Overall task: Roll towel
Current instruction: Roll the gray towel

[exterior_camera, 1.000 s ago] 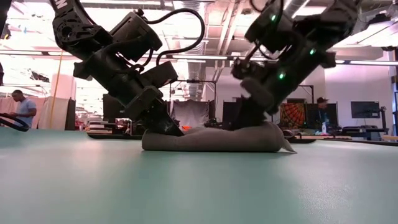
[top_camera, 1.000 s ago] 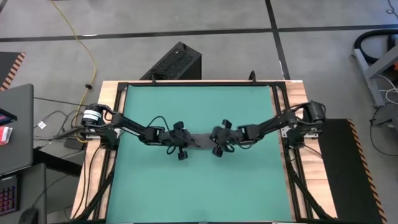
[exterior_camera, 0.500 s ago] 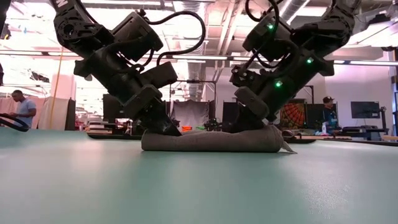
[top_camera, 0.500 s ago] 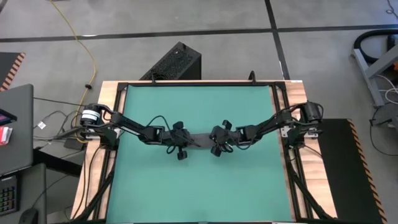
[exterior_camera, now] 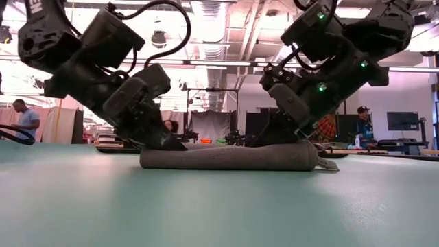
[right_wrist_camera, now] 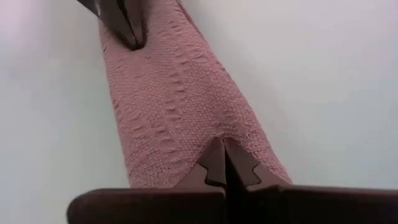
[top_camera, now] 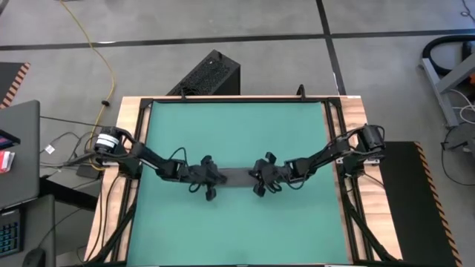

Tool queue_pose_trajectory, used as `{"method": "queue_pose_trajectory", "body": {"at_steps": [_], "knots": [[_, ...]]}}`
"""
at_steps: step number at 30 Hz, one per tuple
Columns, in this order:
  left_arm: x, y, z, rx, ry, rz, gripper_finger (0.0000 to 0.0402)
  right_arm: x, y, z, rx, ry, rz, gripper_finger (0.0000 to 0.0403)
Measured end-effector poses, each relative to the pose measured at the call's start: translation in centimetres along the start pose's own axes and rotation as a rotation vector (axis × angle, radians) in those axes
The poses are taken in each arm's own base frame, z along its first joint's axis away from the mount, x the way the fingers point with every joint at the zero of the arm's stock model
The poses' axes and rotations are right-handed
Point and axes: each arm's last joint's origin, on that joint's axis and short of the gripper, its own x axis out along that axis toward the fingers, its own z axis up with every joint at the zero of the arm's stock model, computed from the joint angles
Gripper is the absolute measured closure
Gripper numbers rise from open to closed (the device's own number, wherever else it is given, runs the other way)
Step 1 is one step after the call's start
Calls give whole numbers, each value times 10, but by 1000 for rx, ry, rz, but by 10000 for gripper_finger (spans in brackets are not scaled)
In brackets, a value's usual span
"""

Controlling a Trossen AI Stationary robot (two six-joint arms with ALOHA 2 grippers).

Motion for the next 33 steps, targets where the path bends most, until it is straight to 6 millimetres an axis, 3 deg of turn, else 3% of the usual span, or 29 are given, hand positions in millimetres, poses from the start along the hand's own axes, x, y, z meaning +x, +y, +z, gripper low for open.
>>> {"method": "queue_pose_trajectory", "body": {"at_steps": [6,17,33], "knots": [[-3,-12,-5,-102,5,-11,401,2,-2,0,97,7,10,394],[-21,-55,-31,-139,-24,1,401,12,38,-21,164,-120,138,394],[-15,-35,-25,-96,-87,202,401,10,40,-24,289,-113,120,394]]}}
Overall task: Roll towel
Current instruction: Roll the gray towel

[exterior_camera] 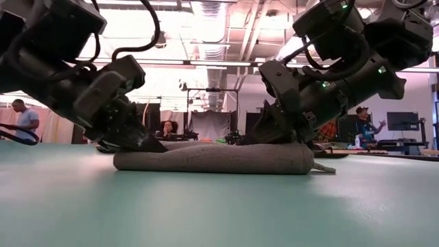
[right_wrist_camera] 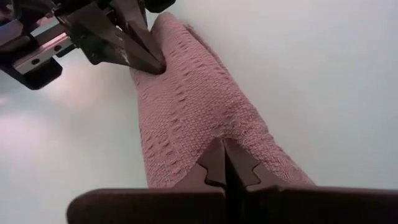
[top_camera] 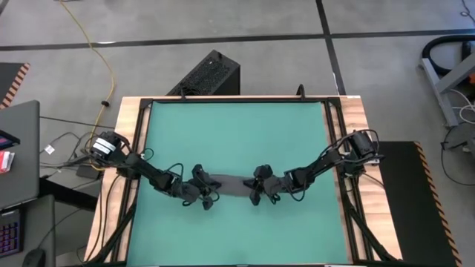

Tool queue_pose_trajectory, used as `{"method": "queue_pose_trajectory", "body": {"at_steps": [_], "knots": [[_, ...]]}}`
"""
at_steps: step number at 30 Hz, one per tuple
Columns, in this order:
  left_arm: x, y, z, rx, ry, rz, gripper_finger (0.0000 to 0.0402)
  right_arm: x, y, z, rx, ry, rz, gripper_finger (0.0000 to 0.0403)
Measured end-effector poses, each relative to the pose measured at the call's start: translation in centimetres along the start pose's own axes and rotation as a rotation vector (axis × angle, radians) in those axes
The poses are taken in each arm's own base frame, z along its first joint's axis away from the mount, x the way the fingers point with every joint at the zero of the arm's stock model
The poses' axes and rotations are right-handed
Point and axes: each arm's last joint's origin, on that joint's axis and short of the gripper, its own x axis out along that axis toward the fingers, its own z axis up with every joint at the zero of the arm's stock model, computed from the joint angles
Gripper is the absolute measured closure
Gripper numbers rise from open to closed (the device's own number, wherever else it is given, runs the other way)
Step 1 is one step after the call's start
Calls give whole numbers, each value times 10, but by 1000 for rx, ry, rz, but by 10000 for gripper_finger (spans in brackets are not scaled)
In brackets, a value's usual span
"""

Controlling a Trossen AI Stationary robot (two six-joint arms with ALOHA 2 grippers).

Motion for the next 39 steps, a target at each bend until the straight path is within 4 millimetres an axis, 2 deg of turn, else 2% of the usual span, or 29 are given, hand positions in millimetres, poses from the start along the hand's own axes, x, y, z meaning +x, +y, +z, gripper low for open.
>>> {"method": "queue_pose_trajectory", "body": {"at_steps": [14,20,27,32,39], "knots": [[-1,-1,5,-63,-4,-45,401,-2,1,4,-34,-28,1,386],[-17,-11,21,-98,-42,-177,402,-5,1,10,-70,-39,9,387],[-34,-11,33,-90,-53,-186,402,-6,2,12,-90,-51,16,369],[-46,-10,47,-72,-106,-208,402,-16,7,24,-122,-86,36,360],[-58,-9,61,-31,-187,-210,402,-41,10,50,-170,-119,40,358]]}}
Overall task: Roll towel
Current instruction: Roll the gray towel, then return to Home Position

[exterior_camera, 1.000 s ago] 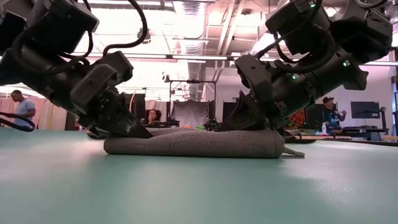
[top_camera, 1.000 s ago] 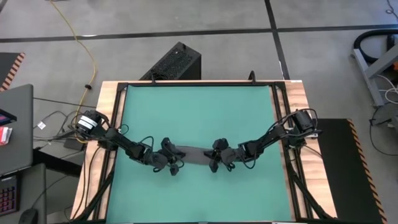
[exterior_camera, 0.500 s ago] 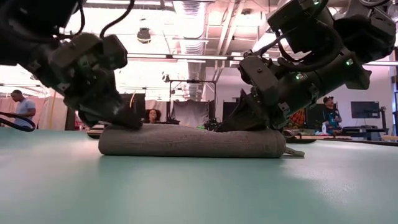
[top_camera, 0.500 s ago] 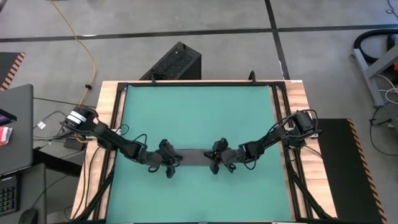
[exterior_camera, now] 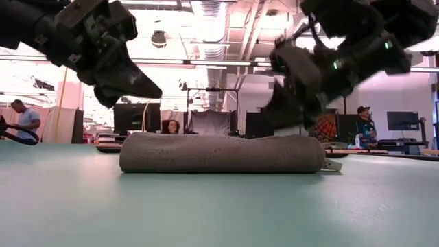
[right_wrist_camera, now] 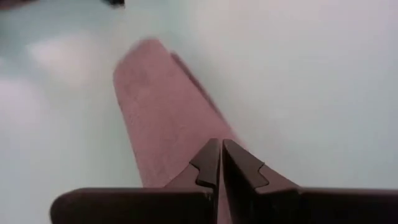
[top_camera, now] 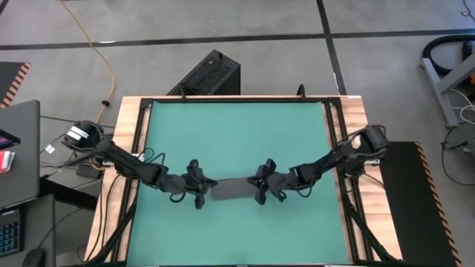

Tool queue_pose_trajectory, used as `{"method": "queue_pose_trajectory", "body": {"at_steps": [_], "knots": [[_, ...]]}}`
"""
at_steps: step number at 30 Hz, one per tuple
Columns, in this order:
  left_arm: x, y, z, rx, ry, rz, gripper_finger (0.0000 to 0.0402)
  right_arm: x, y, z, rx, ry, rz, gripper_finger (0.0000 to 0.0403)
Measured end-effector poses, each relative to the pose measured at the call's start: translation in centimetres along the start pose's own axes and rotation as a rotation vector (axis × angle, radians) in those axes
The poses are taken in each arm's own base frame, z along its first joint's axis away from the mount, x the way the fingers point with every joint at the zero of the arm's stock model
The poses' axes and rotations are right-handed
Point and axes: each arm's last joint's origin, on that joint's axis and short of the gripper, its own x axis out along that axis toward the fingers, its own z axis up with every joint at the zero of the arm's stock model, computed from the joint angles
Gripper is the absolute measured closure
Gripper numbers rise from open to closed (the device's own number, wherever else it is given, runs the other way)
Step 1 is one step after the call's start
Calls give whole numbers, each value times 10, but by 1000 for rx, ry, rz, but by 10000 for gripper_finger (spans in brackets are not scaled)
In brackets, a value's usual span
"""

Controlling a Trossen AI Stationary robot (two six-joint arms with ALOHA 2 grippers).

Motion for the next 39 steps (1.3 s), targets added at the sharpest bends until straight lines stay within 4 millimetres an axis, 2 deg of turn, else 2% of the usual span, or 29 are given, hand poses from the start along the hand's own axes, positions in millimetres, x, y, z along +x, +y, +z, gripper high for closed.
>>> {"method": "queue_pose_trajectory", "body": {"at_steps": [6,9,12,16,22,25,28,33,39], "knots": [[-6,-1,9,28,-40,-18,402,-16,0,22,3,-56,20,358],[-16,-2,23,55,-107,-26,402,-35,5,43,-60,-144,65,358],[-32,-3,44,127,-195,-123,402,-64,7,67,-154,-239,105,358],[-66,6,73,168,-325,-170,402,-112,-4,94,-233,-315,125,358],[-116,34,94,203,-420,-172,402,-179,-33,106,-267,-332,121,358],[-136,48,96,196,-436,-196,402,-207,-49,106,-255,-344,110,358],[-152,59,94,171,-441,-206,402,-225,-62,101,-237,-365,103,358],[-163,72,80,156,-462,-201,402,-229,-83,70,-219,-400,80,358],[-153,84,44,98,-472,-214,402,-226,-108,25,-127,-505,109,358]]}}
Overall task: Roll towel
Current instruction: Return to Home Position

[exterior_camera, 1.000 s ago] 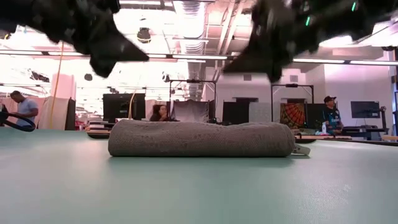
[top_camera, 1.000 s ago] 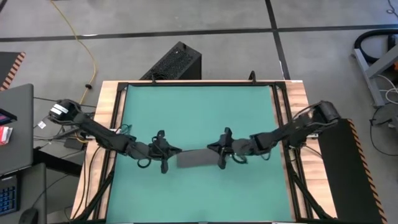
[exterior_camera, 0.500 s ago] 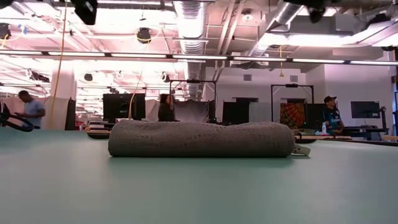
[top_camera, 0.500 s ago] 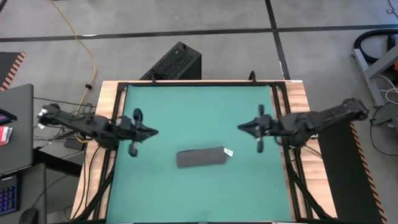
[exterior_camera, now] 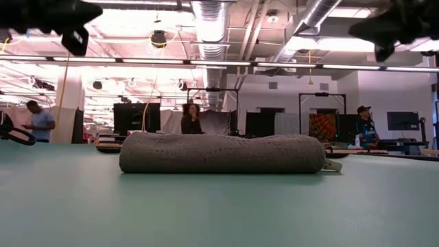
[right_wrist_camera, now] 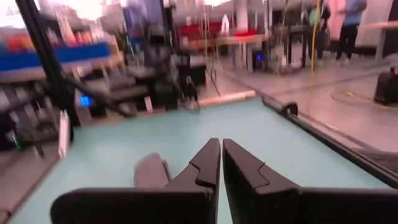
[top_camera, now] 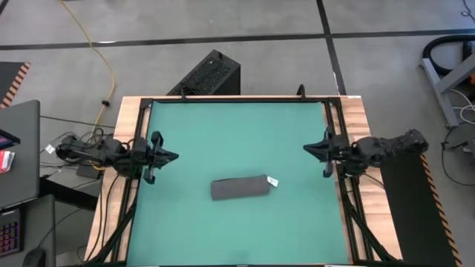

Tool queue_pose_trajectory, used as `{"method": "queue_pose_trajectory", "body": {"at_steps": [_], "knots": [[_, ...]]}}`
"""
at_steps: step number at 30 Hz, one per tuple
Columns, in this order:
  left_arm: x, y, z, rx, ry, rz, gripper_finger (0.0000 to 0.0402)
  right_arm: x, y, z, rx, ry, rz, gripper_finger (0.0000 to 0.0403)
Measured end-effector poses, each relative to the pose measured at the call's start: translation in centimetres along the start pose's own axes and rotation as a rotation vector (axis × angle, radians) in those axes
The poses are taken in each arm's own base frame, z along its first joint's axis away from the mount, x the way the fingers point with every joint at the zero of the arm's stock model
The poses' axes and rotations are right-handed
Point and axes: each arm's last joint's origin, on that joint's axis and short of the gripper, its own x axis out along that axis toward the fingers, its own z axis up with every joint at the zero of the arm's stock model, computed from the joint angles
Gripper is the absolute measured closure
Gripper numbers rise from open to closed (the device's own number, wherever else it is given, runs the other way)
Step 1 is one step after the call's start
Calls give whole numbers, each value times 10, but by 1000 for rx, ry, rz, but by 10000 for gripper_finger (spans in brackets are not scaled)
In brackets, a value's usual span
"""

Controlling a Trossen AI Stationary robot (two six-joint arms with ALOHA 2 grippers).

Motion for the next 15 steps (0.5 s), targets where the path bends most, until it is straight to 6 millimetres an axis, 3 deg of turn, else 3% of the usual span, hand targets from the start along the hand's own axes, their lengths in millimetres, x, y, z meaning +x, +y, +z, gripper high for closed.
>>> {"method": "queue_pose_trajectory", "body": {"at_steps": [4,10,15], "knots": [[-3,4,-21,-25,-45,-7,401,-9,-8,-19,74,-88,2,358],[1,9,-56,-39,-18,25,402,1,-8,-47,61,-18,-64,358],[0,11,-62,-39,37,84,402,4,-9,-66,95,-2,-84,358]]}}
